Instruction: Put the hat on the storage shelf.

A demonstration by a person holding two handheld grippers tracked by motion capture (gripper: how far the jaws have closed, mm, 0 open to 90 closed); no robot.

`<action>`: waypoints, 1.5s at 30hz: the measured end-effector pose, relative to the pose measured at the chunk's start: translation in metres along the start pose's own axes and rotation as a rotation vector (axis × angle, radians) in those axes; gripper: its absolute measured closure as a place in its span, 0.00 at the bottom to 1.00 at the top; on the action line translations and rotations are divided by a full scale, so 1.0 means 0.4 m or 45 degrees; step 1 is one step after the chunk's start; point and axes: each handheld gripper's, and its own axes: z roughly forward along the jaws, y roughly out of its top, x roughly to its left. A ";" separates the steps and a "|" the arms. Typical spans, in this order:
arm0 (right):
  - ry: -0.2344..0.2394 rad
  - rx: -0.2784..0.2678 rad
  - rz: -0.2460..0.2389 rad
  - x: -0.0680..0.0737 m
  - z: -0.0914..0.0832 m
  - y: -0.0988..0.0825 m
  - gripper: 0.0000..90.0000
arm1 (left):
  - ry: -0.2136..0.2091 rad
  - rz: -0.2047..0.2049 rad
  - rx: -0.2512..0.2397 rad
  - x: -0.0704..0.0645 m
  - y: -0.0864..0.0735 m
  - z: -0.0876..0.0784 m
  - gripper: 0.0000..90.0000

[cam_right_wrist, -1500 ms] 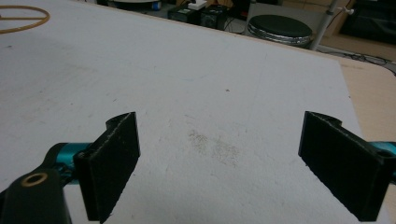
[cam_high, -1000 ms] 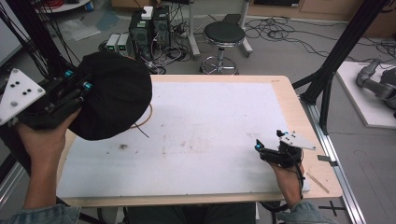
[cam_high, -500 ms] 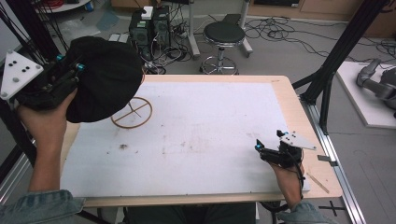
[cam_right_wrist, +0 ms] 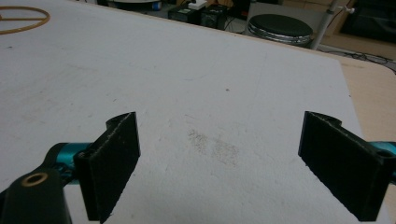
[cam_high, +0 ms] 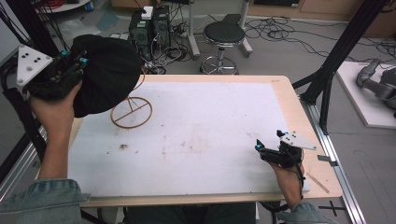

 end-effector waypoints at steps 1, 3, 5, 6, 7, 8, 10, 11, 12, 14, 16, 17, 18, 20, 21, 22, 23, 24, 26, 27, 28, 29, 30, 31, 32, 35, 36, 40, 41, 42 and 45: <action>0.001 0.000 0.006 0.000 0.000 0.000 0.14 | 0.001 -0.001 0.003 0.001 -0.004 0.005 0.79; 0.002 0.004 0.007 0.001 0.000 0.000 0.14 | 0.002 -0.013 0.012 0.004 -0.012 0.016 0.79; 0.002 0.003 0.006 0.001 0.000 0.000 0.14 | 0.006 -0.023 0.031 0.008 -0.021 0.031 0.79; 0.002 0.005 0.004 0.000 0.000 0.000 0.14 | 0.013 -0.025 0.035 0.010 -0.027 0.043 0.79; 0.002 0.006 0.005 0.000 0.000 0.000 0.14 | 0.013 -0.025 0.035 0.010 -0.027 0.043 0.79; 0.003 0.006 0.005 0.000 0.000 0.000 0.14 | 0.017 -0.026 0.038 0.011 -0.029 0.047 0.79; 0.003 0.006 0.004 0.000 0.000 0.000 0.14 | 0.028 -0.021 0.049 0.015 -0.035 0.059 0.79; 0.003 0.005 0.003 0.000 0.001 0.000 0.14 | 0.030 -0.028 0.055 0.016 -0.039 0.065 0.79; 0.002 0.004 0.002 0.000 0.001 -0.001 0.14 | 0.032 -0.025 0.061 0.016 -0.043 0.071 0.79; 0.002 0.006 0.003 0.000 0.000 -0.001 0.14 | 0.039 -0.022 0.067 0.015 -0.047 0.079 0.79; 0.003 0.005 0.004 0.000 0.001 -0.001 0.14 | 0.039 -0.020 0.076 0.015 -0.055 0.094 0.79; 0.004 0.007 0.004 0.000 0.001 -0.001 0.14 | 0.039 -0.020 0.076 0.015 -0.055 0.094 0.79; 0.004 0.007 0.004 0.000 0.001 -0.001 0.14 | 0.041 -0.023 0.079 0.015 -0.056 0.097 0.79; 0.004 0.005 0.004 0.000 0.000 0.000 0.14 | 0.042 -0.029 0.087 0.017 -0.059 0.104 0.79; 0.005 0.006 0.005 0.000 0.000 -0.001 0.14 | 0.044 -0.031 0.092 0.018 -0.061 0.108 0.79; 0.005 0.006 0.005 0.000 0.000 -0.001 0.14 | 0.047 -0.032 0.095 0.018 -0.063 0.112 0.79; 0.004 0.007 0.004 0.000 0.000 -0.001 0.14 | 0.046 -0.039 0.100 0.019 -0.066 0.117 0.79; 0.005 0.006 0.006 0.000 0.001 0.000 0.14 | 0.046 -0.047 0.101 0.019 -0.068 0.121 0.79; 0.005 0.006 0.001 0.000 0.001 -0.001 0.14 | 0.045 -0.050 0.107 0.020 -0.071 0.128 0.78; 0.004 0.005 -0.001 0.000 0.001 -0.001 0.14 | 0.043 -0.057 0.106 0.020 -0.073 0.132 0.78; 0.004 0.005 -0.001 0.000 0.001 -0.001 0.14 | 0.041 -0.058 0.109 0.019 -0.075 0.135 0.78; 0.004 0.006 0.001 -0.001 0.001 -0.001 0.14 | 0.040 -0.056 0.114 0.017 -0.077 0.140 0.78; 0.003 0.008 0.008 0.000 0.000 -0.001 0.14 | 0.038 -0.052 0.118 0.016 -0.078 0.143 0.78; 0.002 0.008 0.007 0.000 0.001 -0.001 0.14 | 0.043 -0.045 0.126 0.014 -0.080 0.146 0.78; 0.003 0.008 0.006 0.000 0.001 -0.001 0.14 | 0.043 -0.043 0.132 0.012 -0.081 0.150 0.78; 0.007 0.005 0.004 0.000 0.003 -0.001 0.14 | 0.042 -0.045 0.139 0.009 -0.086 0.159 0.77; 0.004 0.004 -0.002 -0.001 0.003 -0.001 0.14 | 0.042 -0.045 0.140 0.008 -0.088 0.161 0.76; 0.007 0.004 0.003 -0.001 0.002 -0.001 0.14 | 0.042 -0.049 0.151 0.007 -0.094 0.171 0.74; 0.007 0.004 0.004 -0.001 0.002 -0.001 0.14 | 0.041 -0.049 0.155 0.006 -0.096 0.174 0.74; 0.007 0.005 0.004 -0.001 0.002 -0.001 0.14 | 0.042 -0.050 0.159 0.006 -0.098 0.176 0.73; 0.008 0.006 0.002 -0.001 0.001 -0.001 0.14 | 0.044 -0.052 0.172 0.004 -0.104 0.184 0.72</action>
